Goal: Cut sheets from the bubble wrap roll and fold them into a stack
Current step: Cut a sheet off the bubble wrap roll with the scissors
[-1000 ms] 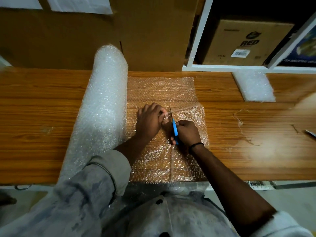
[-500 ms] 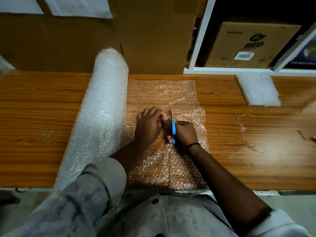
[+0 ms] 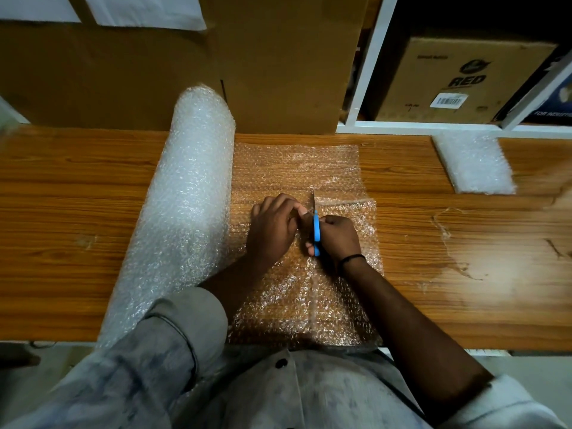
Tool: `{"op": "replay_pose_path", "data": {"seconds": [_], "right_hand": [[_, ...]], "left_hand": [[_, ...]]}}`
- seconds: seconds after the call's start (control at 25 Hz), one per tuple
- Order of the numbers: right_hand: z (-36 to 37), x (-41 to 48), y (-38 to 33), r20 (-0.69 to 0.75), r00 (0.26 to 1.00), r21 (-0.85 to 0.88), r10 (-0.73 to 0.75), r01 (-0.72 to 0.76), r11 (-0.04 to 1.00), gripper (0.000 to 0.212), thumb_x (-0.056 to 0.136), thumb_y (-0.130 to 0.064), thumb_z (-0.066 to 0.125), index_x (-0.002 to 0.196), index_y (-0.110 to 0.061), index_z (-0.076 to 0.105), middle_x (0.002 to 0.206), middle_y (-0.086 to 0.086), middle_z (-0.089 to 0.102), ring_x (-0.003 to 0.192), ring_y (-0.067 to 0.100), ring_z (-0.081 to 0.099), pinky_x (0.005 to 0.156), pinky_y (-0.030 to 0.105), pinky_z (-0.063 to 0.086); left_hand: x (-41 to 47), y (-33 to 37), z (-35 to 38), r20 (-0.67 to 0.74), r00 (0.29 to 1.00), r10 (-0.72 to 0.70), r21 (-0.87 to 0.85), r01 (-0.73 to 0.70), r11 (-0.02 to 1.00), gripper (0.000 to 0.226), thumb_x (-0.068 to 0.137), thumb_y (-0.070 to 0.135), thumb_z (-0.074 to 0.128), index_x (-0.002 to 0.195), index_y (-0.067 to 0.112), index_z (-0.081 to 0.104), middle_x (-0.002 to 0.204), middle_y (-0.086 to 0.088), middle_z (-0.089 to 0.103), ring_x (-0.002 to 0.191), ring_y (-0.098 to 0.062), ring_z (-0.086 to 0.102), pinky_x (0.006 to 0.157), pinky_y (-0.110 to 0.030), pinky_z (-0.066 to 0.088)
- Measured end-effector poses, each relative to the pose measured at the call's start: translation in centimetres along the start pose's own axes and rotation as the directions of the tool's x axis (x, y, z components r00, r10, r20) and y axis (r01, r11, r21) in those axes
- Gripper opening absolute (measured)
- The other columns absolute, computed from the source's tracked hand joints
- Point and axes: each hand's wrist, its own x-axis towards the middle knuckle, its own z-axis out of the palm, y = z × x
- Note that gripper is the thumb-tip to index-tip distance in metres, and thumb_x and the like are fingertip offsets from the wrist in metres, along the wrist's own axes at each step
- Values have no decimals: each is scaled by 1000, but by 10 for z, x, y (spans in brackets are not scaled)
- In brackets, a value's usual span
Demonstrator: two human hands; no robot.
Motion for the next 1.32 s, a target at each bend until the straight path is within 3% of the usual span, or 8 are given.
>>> {"op": "replay_pose_path", "data": {"seconds": [0.2,0.4,0.56,0.64,0.76,0.84,1.0,1.32], "right_hand": [[1,9,-7,30,1000,-54,-8,10,998,47,79,-48,85,70,-6,68,59,17,68,48,27,63,59,38,56],[-1,11,-4,32,999,-77,-39,41,996,53,73,-56,86,67,-6,70,57,19,66,46,25,56,56,37,47],[-4,9,-11,40,999,-34,21,-19,999,44,81,-44,85,76,-4,68,59,16,66,41,22,58,51,29,49],[-4,6,-18,56,997,16,48,-49,999,42,84,-40,84,75,-3,66,60,17,64,39,21,56,45,25,48],[-5,6,-23,91,993,-11,73,-73,997,52,84,-51,80,78,0,71,61,22,66,44,27,58,51,32,51],[-6,9,-26,102,991,-33,88,-85,996,57,84,-54,79,84,3,73,63,24,67,46,29,59,53,35,53],[-6,18,-28,110,991,-54,74,-68,996,57,86,-52,78,83,4,74,64,25,68,46,28,59,50,32,53],[-1,46,-38,92,993,-94,75,-66,993,59,84,-52,79,83,7,73,65,25,70,50,30,62,57,37,55]], "left_hand": [[-1,1,0,9,1000,-6,12,6,1000,29,90,25,48,112,16,65,115,2,63,107,-23,53,86,-38,33],[0,1,1,8,1000,-24,-40,25,999,23,92,28,49,107,22,65,112,8,63,106,-19,53,88,-38,35],[13,-2,2,-29,984,-175,-142,169,975,19,98,28,53,110,21,66,117,7,64,110,-19,56,95,-41,40],[32,-7,0,-31,978,-206,-80,203,976,21,100,29,56,118,26,67,123,7,63,114,-19,55,95,-38,39],[63,-14,0,71,982,-174,77,168,983,32,99,42,58,128,30,65,128,5,62,119,-21,51,95,-38,36],[75,-17,5,130,979,-155,125,139,982,29,97,45,60,122,33,67,126,6,62,120,-22,50,95,-39,34],[83,-24,16,94,983,-155,107,145,984,17,98,44,59,108,33,69,118,10,65,116,-20,50,92,-40,34],[81,-30,19,33,996,-79,20,78,997,17,101,34,56,110,27,68,115,8,65,110,-22,52,92,-43,38]]}}
